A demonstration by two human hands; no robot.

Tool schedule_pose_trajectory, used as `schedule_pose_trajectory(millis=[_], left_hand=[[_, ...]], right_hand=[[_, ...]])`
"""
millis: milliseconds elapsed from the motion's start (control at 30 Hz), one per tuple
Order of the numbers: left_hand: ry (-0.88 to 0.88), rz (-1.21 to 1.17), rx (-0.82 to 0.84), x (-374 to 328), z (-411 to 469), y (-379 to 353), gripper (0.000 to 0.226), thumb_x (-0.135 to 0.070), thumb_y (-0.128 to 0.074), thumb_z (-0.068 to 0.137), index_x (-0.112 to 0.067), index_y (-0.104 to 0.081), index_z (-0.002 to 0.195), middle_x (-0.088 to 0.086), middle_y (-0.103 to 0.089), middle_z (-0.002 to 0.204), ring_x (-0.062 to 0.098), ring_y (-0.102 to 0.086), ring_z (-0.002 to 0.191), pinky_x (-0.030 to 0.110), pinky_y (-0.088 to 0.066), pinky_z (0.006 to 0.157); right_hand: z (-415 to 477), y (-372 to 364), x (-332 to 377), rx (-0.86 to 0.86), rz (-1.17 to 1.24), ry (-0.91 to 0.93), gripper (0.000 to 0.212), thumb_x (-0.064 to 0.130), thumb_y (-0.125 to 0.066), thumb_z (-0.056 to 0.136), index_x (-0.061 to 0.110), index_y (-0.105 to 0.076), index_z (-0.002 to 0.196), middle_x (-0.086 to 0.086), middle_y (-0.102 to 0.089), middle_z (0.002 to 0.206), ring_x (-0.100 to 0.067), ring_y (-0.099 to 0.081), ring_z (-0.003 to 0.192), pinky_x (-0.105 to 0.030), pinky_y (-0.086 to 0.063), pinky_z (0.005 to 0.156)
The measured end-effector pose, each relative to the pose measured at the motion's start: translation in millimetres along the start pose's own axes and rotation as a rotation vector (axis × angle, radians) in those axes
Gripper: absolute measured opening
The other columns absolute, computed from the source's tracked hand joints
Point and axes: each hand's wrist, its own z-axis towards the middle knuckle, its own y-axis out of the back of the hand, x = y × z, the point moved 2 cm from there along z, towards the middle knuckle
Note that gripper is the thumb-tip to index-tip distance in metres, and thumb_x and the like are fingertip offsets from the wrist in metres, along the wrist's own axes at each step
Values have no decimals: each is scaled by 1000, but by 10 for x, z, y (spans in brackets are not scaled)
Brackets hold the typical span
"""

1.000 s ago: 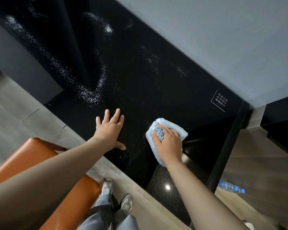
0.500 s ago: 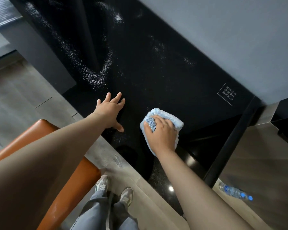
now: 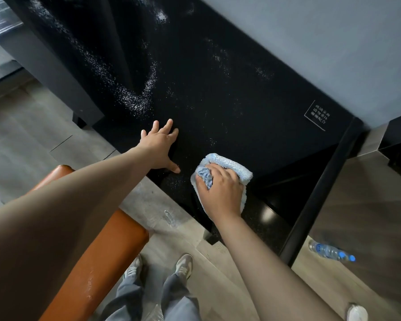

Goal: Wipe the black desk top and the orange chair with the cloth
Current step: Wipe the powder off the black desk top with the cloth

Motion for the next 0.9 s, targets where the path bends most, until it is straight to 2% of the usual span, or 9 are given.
schedule_pose_trajectory(millis=[133,333,533,733,833,900], left_hand=[[-44,-66,-97,116,-189,-50,103,-52,-72,78,-21,-11,155,3,9,162,35,1,148,54,-12,119],[-143,58,-77,141,-549,-229,89,-56,-58,87,-23,-9,154,3,5,162,36,10,147,53,-4,118],[-62,136,-59,369,-637,-378,75,-50,-46,96,-28,-5,155,1,12,161,39,9,146,54,-6,117],[-62,146,-55,447,-635,-448,76,-45,-49,96,-30,-3,154,0,14,161,40,9,146,58,-10,117],[-65,121,-12,440,-638,-370,75,-44,-51,95,-30,-6,154,-1,12,161,40,9,146,58,-10,117],[-69,118,23,440,-637,-321,76,-45,-51,95,-30,-6,154,-1,13,161,39,9,146,57,-10,117]], right_hand=[[-148,-67,74,-28,0,-11,42,50,-49,92,26,-60,124,11,-59,131,-16,-46,121,-41,-39,96],[-355,-144,166,-25,5,-23,43,51,-50,91,25,-61,124,10,-59,130,-17,-47,121,-43,-41,95],[-618,-178,302,-11,10,-33,62,58,-28,84,25,-62,123,11,-60,130,-17,-48,119,-42,-42,94],[-754,-197,391,22,47,-43,63,58,-26,84,24,-63,122,11,-61,127,-16,-49,116,-40,-44,96],[-873,-202,439,22,120,-46,61,56,-27,86,19,-68,111,6,-68,114,-15,-54,108,-36,-46,93],[-941,-186,468,41,202,-87,52,55,-29,86,19,-67,89,6,-68,93,-12,-55,95,-29,-46,84]])
